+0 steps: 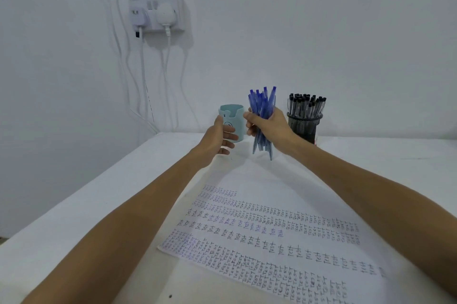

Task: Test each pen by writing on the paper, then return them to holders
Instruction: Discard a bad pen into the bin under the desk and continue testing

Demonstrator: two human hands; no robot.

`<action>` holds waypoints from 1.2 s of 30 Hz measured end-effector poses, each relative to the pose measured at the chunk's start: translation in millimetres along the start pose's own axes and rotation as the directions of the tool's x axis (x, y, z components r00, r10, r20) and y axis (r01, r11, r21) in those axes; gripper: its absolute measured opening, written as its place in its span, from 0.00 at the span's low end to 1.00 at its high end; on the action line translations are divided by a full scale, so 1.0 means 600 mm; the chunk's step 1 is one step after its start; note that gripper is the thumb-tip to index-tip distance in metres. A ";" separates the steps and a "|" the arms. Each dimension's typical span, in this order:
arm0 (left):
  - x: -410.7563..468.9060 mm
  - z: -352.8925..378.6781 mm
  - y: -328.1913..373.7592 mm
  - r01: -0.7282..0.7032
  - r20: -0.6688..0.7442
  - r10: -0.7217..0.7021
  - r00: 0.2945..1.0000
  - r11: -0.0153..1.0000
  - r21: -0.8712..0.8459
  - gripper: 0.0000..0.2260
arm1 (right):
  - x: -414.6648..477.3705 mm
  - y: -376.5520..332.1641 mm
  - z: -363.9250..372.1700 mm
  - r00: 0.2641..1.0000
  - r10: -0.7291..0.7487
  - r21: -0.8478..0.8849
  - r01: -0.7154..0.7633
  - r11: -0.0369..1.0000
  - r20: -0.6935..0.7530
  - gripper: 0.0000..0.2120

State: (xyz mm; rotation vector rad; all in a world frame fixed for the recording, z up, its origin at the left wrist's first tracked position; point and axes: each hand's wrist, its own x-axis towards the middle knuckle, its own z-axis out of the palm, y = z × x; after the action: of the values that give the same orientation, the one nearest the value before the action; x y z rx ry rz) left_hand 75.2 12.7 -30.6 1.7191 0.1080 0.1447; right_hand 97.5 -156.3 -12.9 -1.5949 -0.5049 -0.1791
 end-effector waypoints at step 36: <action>0.132 0.011 -0.023 -0.204 -0.198 0.275 0.941 0.927 0.315 0.32 | 0.228 0.002 0.093 0.931 0.028 0.048 -0.011 0.999 -0.363 0.11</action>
State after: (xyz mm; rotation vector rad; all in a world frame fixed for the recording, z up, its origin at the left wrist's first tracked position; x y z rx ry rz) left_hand 154.5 20.4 -42.4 2.0006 0.0983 0.5444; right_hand 209.3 -73.2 36.5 -1.4774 -0.2024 -0.4364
